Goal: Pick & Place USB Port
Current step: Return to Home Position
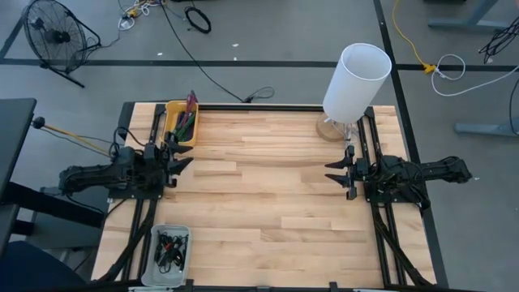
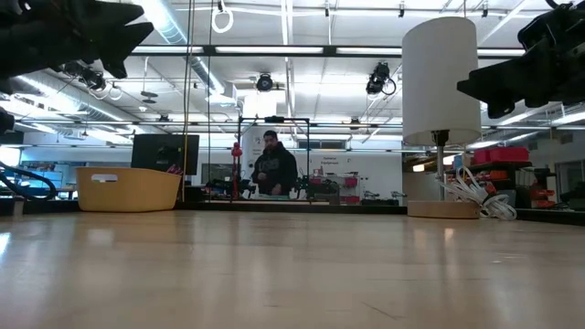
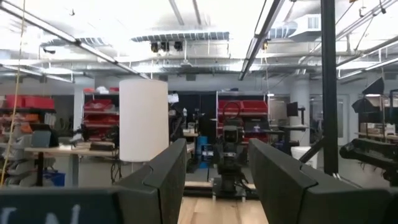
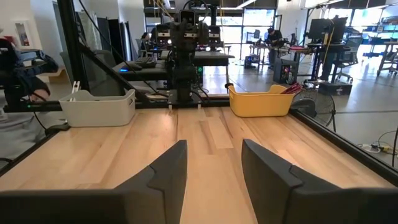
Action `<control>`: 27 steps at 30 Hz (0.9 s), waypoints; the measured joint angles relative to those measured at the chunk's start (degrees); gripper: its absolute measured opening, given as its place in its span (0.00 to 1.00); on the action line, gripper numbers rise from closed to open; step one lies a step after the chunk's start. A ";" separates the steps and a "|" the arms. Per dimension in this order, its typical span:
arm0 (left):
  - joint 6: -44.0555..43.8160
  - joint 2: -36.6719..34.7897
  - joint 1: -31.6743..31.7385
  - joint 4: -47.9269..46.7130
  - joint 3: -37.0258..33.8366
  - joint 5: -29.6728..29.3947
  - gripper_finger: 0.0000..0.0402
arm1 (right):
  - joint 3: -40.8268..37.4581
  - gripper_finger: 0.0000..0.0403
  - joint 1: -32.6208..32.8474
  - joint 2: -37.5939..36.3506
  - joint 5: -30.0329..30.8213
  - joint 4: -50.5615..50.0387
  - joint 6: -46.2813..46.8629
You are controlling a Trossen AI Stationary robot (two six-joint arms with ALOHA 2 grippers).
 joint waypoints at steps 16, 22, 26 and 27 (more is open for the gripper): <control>-3.01 -0.01 0.00 -21.83 0.00 0.22 0.44 | 0.00 0.38 0.00 0.02 0.02 0.00 0.00; -3.97 0.01 0.00 -21.74 0.00 0.22 0.44 | 0.00 0.38 0.02 0.02 0.02 0.00 0.00; -4.12 0.01 0.00 -21.72 0.00 0.22 0.44 | 0.00 0.38 0.00 0.02 0.02 0.00 0.00; -4.12 0.01 0.00 -21.72 0.00 0.22 0.44 | 0.00 0.38 0.00 0.02 0.00 0.00 0.00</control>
